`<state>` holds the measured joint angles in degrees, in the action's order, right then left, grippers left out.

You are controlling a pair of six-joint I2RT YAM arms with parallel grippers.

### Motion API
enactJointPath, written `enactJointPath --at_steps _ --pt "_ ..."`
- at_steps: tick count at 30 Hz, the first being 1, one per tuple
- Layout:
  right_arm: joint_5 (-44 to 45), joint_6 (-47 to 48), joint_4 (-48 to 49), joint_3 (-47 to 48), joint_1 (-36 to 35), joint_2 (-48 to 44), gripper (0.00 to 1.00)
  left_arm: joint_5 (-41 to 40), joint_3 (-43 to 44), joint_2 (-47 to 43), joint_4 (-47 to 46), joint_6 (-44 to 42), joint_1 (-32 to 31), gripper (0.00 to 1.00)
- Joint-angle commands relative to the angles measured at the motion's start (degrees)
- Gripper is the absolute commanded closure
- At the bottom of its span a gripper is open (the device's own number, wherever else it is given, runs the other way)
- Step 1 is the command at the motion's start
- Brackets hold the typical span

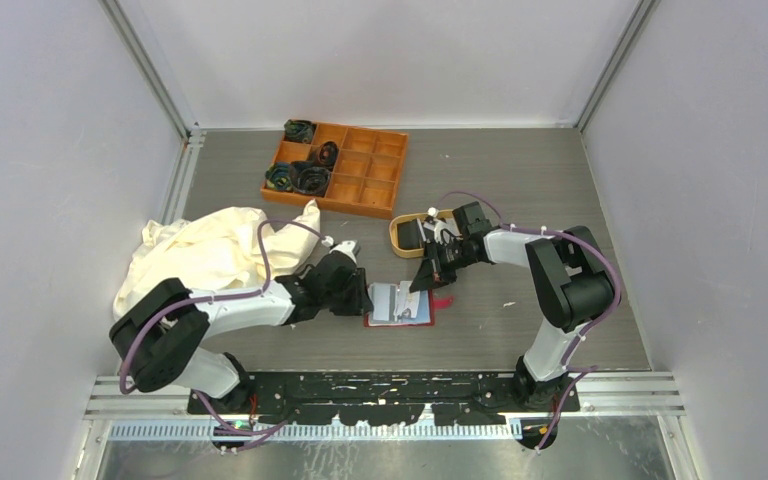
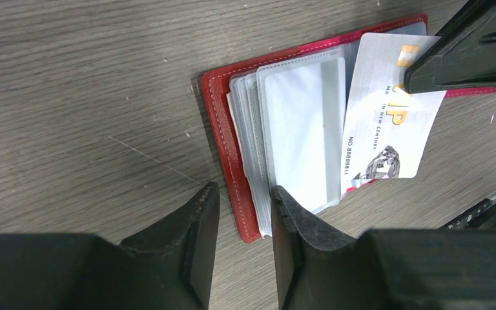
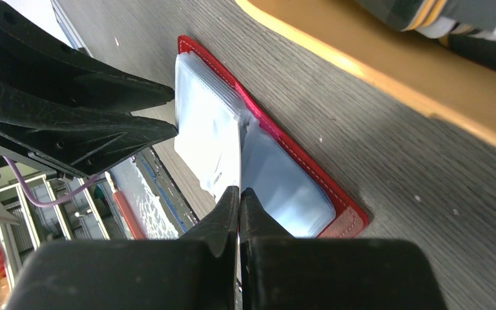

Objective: Put the credit cards into the card holder
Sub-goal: Insert the credit card into the card holder.

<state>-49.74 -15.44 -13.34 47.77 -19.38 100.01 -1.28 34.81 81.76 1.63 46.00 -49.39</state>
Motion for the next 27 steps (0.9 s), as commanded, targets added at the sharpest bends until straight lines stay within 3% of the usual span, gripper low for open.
enactJointPath --at_steps 1,27 --pt "2.7 0.1 0.9 0.4 0.1 -2.0 0.99 -2.9 1.4 2.1 3.9 -1.7 -0.2 0.66" --pt "4.6 -0.8 4.4 -1.4 2.1 -4.9 0.99 -0.1 2.4 4.6 2.6 -1.0 -0.2 0.71"
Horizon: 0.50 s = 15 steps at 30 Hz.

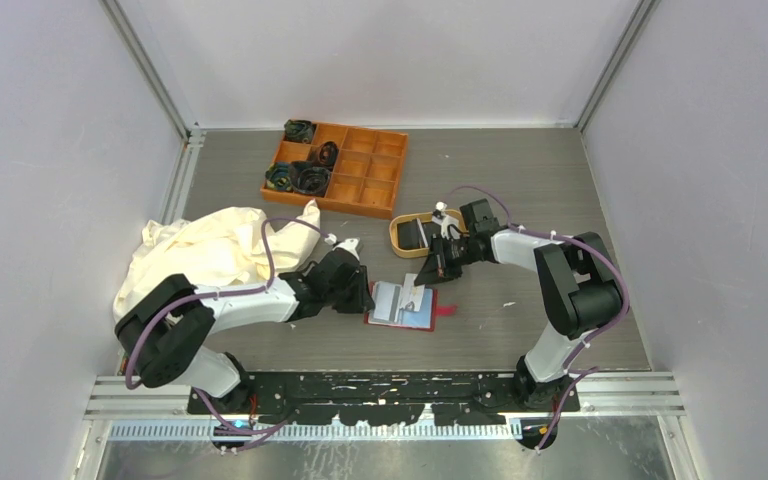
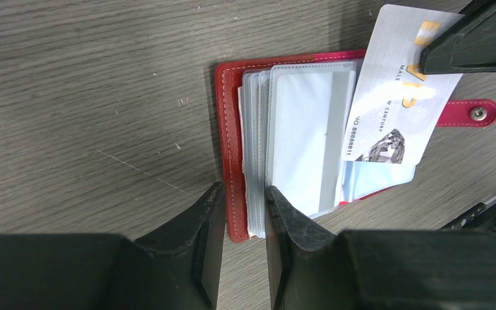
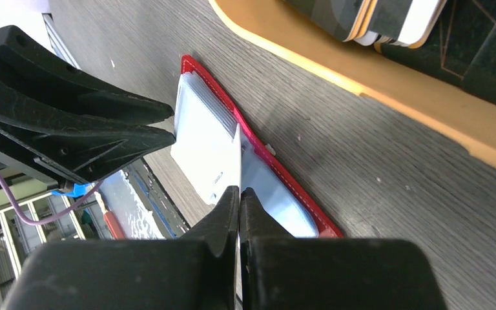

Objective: Put the credit cards into the card holder
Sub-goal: Insert the credit card into the card holder.

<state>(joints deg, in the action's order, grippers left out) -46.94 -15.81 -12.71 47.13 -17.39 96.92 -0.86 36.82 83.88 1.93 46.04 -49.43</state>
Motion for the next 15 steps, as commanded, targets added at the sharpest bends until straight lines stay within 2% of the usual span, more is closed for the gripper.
enactJointPath --at_steps 1,12,15 --pt "1.7 -0.7 4.2 -0.9 0.1 -1.6 0.99 -0.3 0.5 2.7 2.0 -1.0 -0.1 0.71" --pt "1.1 -4.2 7.1 -5.1 0.1 -3.8 0.99 0.2 0.6 2.8 1.8 0.0 -0.1 0.72" --pt "2.2 -8.2 9.7 -7.4 0.1 -5.1 0.99 0.2 0.5 2.6 1.4 0.1 -0.1 0.72"
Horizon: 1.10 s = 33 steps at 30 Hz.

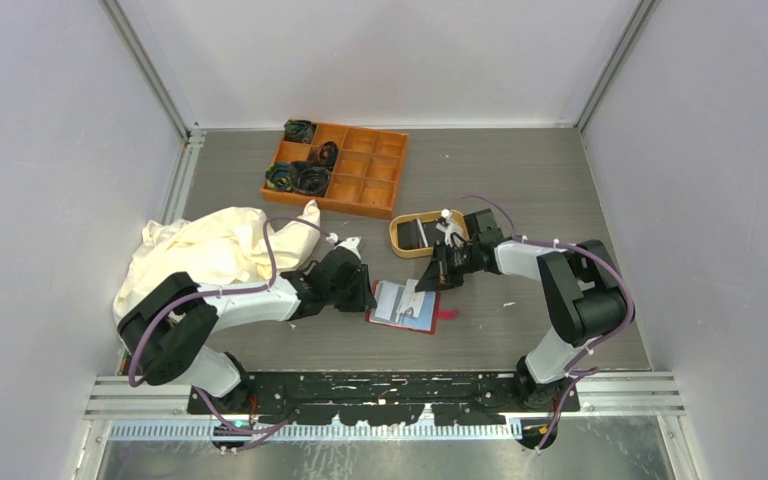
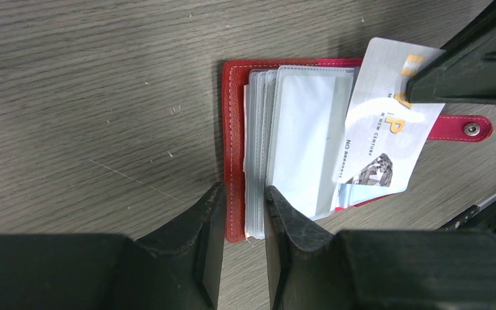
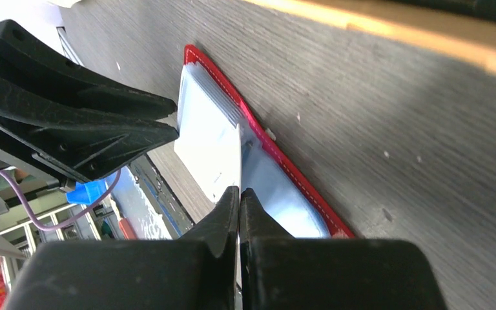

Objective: Put the credit cards into the card holder
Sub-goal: Insert the credit card into the card holder.

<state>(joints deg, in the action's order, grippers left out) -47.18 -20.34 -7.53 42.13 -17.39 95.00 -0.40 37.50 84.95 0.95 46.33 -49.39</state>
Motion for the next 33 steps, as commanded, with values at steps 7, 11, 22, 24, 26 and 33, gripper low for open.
enactJointPath --at_steps 7,11,22,24,26,33 --pt "6.0 -13.1 10.2 -5.2 0.0 -1.9 0.99 0.1 -0.1 1.1 2.1 0.1 -0.1 0.72" --pt "6.4 -13.7 10.1 -5.1 -1.1 -1.2 0.99 0.1 0.0 0.9 2.0 0.1 -0.2 0.71" --pt "7.3 -11.9 8.7 -6.1 -4.4 -1.9 0.99 0.1 0.2 0.3 2.4 -0.2 -0.1 0.72" --pt "7.1 -11.7 9.0 -6.2 -4.4 -1.6 0.99 0.1 0.3 0.4 2.3 -0.3 -0.2 0.72" --pt "6.6 -11.5 9.2 -6.1 -4.7 -1.1 0.98 0.1 0.5 0.6 2.3 -0.3 -0.2 0.72" --pt "4.7 -9.2 8.6 -5.6 -5.1 -0.6 0.93 1.6 0.8 0.5 2.3 -0.6 -0.2 0.71"
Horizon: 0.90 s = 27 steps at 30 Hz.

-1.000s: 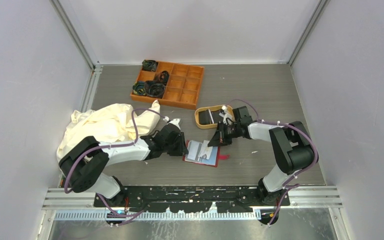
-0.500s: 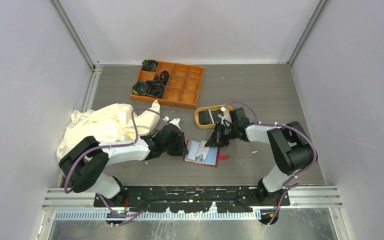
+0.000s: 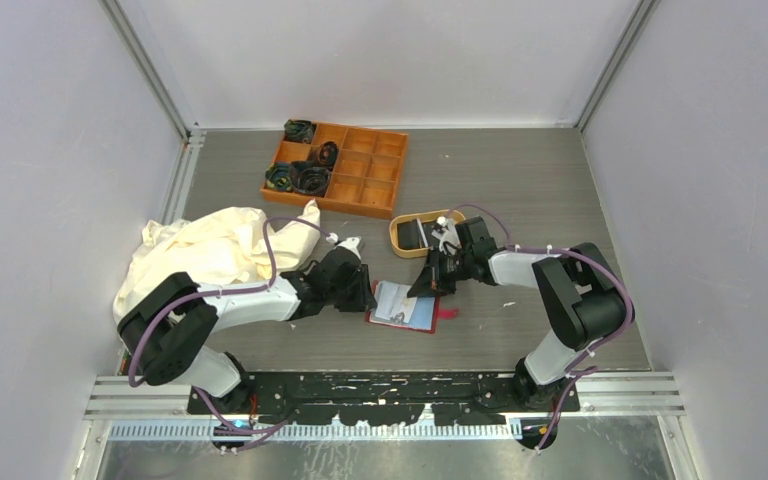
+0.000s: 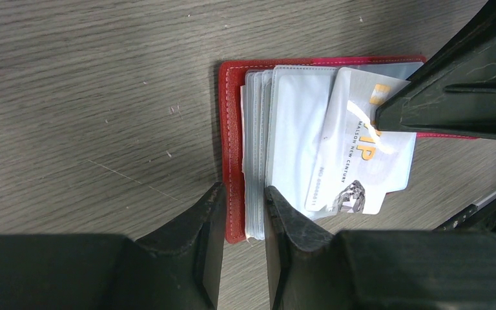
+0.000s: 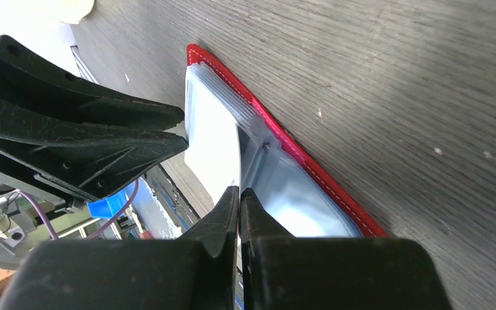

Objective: Put the credit cards into the card holder
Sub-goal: Insert the credit card into the card holder.

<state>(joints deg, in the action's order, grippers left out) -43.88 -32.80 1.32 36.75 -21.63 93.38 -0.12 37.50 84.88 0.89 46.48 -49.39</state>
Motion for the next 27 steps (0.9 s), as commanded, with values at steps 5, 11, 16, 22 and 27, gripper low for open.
enactJointPath --at_steps 5,11,16,22,27 --pt "0.8 3.2 0.0 -0.3 -0.9 1.2 0.92 1.6 0.9 0.6 2.4 -0.9 -0.2 0.71" --pt "0.1 2.9 0.9 0.1 -1.4 2.3 0.91 2.0 1.3 1.1 2.1 -1.0 -0.2 0.71" --pt "-0.7 2.5 1.1 1.7 -1.9 4.1 0.9 2.8 1.7 2.0 1.4 -0.9 -0.1 0.71" --pt "-1.7 2.3 1.9 4.1 -1.9 5.9 0.88 3.1 1.8 2.2 1.5 -0.9 -0.2 0.71" --pt "-3.1 4.8 -1.7 6.9 -2.0 7.7 0.85 3.0 2.2 2.1 2.2 -1.1 -0.2 0.71"
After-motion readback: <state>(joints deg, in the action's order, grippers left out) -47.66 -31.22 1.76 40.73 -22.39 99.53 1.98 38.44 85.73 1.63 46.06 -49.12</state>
